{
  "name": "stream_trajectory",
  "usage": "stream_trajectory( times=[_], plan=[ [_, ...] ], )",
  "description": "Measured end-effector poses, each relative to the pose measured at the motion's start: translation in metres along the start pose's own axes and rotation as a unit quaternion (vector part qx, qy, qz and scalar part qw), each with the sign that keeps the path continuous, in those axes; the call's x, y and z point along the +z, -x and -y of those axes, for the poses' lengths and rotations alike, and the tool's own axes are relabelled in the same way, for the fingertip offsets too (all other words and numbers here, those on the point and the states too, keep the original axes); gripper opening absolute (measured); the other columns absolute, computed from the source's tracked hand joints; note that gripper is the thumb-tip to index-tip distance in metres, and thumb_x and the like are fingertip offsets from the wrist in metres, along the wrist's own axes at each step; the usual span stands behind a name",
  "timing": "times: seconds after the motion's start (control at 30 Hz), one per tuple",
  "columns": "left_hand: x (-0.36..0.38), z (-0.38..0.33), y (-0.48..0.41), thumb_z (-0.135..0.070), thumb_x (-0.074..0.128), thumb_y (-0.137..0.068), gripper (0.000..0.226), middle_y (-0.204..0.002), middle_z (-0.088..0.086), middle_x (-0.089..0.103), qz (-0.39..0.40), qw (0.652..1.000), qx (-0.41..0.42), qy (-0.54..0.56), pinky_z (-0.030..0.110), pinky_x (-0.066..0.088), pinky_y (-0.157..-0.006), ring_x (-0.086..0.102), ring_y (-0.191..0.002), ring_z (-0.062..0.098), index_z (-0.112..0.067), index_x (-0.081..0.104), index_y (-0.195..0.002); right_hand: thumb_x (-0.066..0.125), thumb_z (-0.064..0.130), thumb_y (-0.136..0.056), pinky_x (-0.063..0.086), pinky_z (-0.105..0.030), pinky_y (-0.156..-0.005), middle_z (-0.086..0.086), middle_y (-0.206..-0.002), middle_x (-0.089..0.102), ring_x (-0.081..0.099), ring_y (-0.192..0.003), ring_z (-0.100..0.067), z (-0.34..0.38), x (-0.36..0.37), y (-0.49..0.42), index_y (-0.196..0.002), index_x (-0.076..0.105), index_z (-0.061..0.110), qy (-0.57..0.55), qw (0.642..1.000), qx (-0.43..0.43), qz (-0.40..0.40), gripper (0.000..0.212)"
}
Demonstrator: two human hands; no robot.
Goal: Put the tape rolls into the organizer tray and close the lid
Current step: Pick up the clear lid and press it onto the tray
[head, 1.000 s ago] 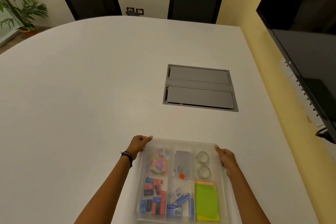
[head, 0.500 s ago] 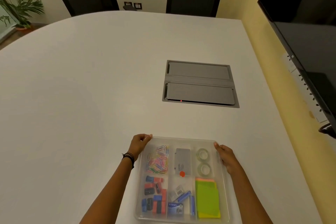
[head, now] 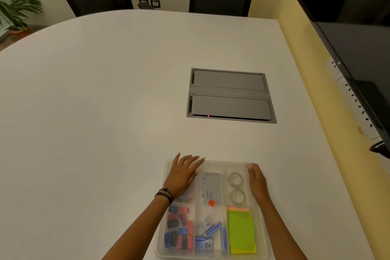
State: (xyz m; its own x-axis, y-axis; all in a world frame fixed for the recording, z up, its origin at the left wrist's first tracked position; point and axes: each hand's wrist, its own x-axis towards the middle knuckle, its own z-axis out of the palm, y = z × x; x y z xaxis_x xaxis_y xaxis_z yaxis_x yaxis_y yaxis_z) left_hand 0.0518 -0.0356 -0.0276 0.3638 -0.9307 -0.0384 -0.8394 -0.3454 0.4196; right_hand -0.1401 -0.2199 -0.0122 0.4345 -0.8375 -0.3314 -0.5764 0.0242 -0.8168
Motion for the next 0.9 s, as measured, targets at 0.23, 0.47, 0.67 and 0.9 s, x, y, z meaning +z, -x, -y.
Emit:
stream_trajectory(
  times=[0.23,0.47,0.67,0.9],
  plan=[
    [0.003,-0.001,-0.001,-0.043,0.025,-0.100,0.046,-0.150,-0.001,0.036,0.010,0.999,0.000,-0.039,0.049,-0.007,-0.115,0.027,-0.141,0.023,-0.035,0.020,-0.145,0.031,0.020,-0.102,0.039,-0.028,-0.090,-0.018,-0.119,0.061,0.056,-0.105,-0.026,-0.007,0.004,-0.005,-0.119,0.051,0.005,0.007,1.000,0.003,-0.005,0.031],
    [0.007,0.000,-0.002,-0.045,0.022,-0.100,0.046,-0.152,-0.002,0.034,0.017,0.999,-0.010,-0.035,0.050,-0.012,-0.114,0.021,-0.143,0.022,-0.037,0.018,-0.145,0.030,0.018,-0.102,0.039,-0.027,-0.088,-0.019,-0.118,0.062,0.056,-0.101,-0.024,-0.011,0.005,-0.009,-0.117,0.053,0.003,0.021,1.000,0.002,-0.017,0.031],
    [0.006,-0.003,-0.001,-0.047,0.018,-0.097,0.048,-0.148,0.001,0.041,0.008,0.999,-0.010,-0.040,0.054,-0.007,-0.113,0.030,-0.140,0.025,-0.035,0.024,-0.144,0.035,0.010,-0.100,0.041,-0.034,-0.098,-0.018,-0.124,0.060,0.054,-0.117,-0.033,-0.012,0.008,-0.002,-0.122,0.053,0.002,0.047,0.995,-0.039,-0.073,0.030],
    [0.004,-0.004,-0.003,-0.047,0.018,-0.096,0.050,-0.148,0.004,0.040,0.018,0.998,-0.007,-0.057,0.058,-0.005,-0.111,0.032,-0.139,0.027,-0.032,0.027,-0.143,0.049,0.001,-0.089,0.023,-0.043,-0.117,-0.008,-0.148,0.040,0.031,-0.140,-0.024,-0.021,0.013,0.036,-0.137,0.042,0.012,0.249,0.944,-0.215,-0.036,0.050]
  ],
)
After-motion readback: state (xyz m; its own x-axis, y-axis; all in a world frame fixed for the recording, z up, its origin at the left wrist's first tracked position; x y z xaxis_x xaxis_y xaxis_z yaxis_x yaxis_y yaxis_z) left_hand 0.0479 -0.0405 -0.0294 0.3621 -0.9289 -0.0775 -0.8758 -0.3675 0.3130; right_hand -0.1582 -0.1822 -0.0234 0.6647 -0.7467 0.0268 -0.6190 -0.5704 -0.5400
